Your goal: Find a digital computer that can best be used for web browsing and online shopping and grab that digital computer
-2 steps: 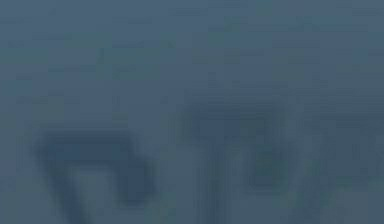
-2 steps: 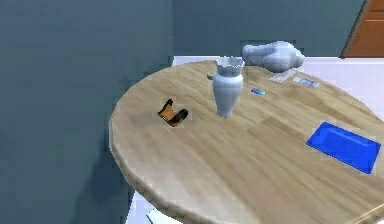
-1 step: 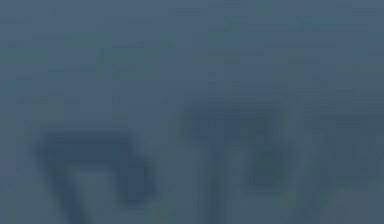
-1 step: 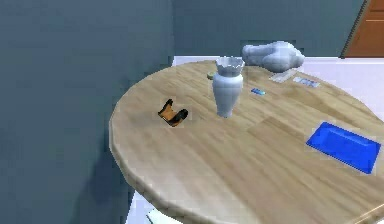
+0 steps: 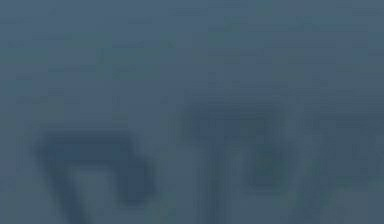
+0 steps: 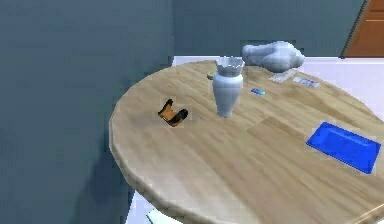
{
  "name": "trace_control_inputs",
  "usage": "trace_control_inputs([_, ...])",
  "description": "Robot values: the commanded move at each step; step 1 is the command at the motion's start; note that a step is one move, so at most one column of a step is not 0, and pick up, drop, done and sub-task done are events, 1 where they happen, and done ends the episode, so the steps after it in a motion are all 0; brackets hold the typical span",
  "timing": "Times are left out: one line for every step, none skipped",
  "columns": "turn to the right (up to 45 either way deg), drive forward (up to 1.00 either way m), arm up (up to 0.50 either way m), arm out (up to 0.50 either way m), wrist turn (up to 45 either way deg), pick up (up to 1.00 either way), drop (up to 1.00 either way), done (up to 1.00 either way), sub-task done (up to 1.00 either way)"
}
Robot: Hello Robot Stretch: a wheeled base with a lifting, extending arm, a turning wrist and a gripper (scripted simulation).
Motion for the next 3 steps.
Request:
trace_control_inputs([0.0,0.0,0.0,0.0,45.0,0.0,0.0,0.0,0.0])
trace_control_inputs([0.0,0.0,0.0,0.0,45.0,0.0,0.0,0.0,0.0])
trace_control_inputs([0.0,0.0,0.0,0.0,33.0,0.0,0.0,0.0,0.0])
